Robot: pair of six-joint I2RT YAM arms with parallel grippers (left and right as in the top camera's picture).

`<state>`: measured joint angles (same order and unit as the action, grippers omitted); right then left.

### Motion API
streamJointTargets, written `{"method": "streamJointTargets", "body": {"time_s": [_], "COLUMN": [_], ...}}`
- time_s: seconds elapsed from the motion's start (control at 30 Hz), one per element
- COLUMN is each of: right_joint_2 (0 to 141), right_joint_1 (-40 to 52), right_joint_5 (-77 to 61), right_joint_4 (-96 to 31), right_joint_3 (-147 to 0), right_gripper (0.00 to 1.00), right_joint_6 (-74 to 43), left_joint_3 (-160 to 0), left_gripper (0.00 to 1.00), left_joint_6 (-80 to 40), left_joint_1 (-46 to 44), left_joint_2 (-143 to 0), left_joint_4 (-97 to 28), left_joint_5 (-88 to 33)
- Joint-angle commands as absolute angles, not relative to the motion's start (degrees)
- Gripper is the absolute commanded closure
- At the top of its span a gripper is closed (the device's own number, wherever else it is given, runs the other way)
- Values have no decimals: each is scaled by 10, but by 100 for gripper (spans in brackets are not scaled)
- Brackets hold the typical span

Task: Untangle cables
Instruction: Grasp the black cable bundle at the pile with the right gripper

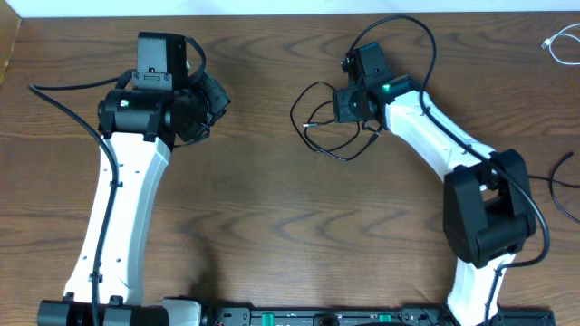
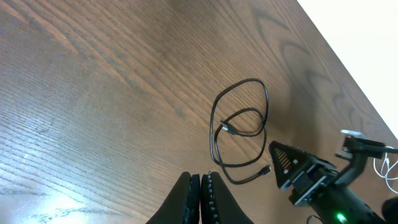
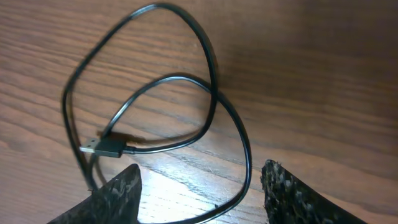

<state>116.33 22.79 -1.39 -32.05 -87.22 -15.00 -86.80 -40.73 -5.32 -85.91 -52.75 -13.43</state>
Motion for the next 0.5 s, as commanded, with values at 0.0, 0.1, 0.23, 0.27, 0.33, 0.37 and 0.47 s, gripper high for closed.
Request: {"method": "streamJointTargets", "body": {"time_s": [0.0,0.1,0.23,0.27,0.33,0.37,0.47], "right_joint_2": [1189,1207,1265,1281,1315,1329,1360], "right_joint_1": [224,218,211,210,210,210,210], "right_joint_5": [-6,-6,-6,-6,-8,-8,-3], "right_joint_4": [-352,-412,-519,-540,-575,-585,-585], "right_joint_3": [-921,-985,-1102,-1128,-1179,-1195,-1212], "right_gripper": [43,46,41,40,39,39,45], "right_joint_6": [-152,-154,-145,-141,-130,-127,-125], "left_joint_3": [-865,-865,-865,-865,-865,-865,-865], "left_gripper": [92,92,91,91,92,91,92], "left_joint_6": [-410,-410,-410,-410,-410,-410,-410], "left_joint_1": [-52,-52,-52,-52,-52,-52,-52], "left_joint_2": [-855,-855,-855,-855,-855,-855,-855], "left_joint_4": [-531,-531,-531,-531,-531,-532,-536], "left_joint_5": [-137,-137,-137,-137,-137,-137,-137]}}
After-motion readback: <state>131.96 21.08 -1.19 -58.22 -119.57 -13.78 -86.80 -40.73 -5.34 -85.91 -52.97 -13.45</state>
